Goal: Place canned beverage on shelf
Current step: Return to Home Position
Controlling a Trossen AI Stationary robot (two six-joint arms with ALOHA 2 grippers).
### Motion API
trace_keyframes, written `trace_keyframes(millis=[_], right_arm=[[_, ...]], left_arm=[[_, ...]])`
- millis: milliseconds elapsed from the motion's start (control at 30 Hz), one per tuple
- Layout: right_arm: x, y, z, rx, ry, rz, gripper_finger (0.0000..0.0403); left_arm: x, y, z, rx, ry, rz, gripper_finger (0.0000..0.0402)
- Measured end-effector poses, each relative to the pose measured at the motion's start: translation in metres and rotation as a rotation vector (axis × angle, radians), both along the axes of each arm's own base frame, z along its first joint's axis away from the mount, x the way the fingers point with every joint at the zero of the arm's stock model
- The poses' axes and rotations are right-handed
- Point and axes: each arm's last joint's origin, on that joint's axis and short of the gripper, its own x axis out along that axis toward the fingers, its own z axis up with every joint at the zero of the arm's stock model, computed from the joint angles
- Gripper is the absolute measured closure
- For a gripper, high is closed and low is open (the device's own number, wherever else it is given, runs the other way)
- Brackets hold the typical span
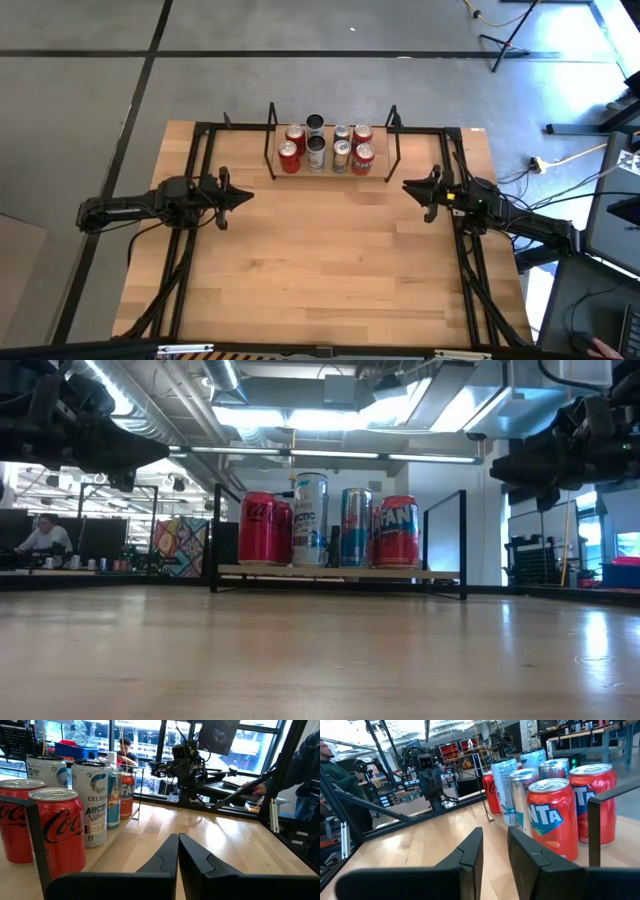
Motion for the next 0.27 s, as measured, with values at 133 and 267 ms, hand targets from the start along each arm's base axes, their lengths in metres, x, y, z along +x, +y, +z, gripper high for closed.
trace_keyframes(millis=[133, 267], right_arm=[[0.0005, 0.0018, -0.0001, 0.0, 0.001, 0.014, 0.0327], [0.001, 0.0042, -0.0002, 0.001, 0.002, 0.04, 0.0326]], left_arm=[[0.0, 0.0, 0.0, 0.0, 0.0, 0.0, 0.0397], [0.0, 0.0, 0.0, 0.0, 0.0, 0.0, 0.0397]])
